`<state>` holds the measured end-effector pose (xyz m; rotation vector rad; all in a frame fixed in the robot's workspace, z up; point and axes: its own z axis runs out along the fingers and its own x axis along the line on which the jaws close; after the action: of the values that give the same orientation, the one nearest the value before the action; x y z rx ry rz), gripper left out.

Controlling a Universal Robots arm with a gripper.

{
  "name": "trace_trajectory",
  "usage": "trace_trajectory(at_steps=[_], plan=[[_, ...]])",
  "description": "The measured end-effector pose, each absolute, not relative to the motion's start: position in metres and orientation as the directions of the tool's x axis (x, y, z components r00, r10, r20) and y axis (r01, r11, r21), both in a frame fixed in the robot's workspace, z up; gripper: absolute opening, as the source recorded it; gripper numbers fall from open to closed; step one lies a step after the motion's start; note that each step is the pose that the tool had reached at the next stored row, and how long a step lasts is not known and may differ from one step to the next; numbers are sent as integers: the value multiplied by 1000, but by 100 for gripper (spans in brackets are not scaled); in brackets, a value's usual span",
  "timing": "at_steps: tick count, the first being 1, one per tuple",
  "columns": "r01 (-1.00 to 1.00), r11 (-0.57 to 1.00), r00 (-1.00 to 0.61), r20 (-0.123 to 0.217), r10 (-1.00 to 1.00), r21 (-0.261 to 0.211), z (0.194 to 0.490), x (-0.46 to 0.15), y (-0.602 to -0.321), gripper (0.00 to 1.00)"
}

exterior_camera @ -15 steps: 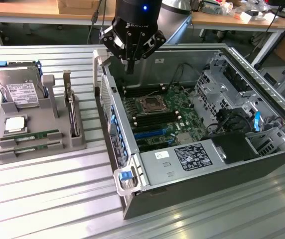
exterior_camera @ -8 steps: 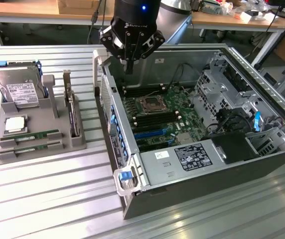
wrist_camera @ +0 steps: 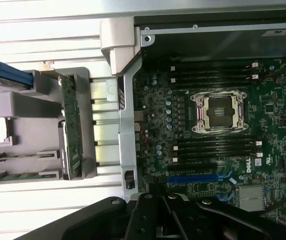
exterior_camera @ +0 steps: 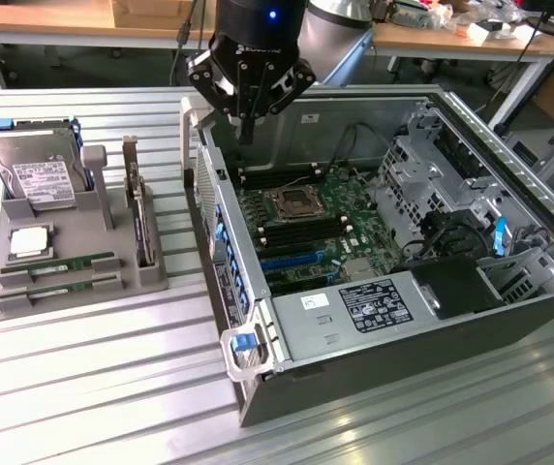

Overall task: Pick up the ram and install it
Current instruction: 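Reach for the ram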

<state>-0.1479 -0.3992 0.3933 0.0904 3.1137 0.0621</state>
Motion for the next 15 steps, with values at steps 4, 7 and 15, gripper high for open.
trace_trajectory(at_steps=[4,7,15], plan=[[57,998,-998,-25,58,41,393,-150,-399,11],[57,998,-998,-25,59,41,393,-152,-399,11],[58,998,-998,-25,59,41,393,-165,-399,11]])
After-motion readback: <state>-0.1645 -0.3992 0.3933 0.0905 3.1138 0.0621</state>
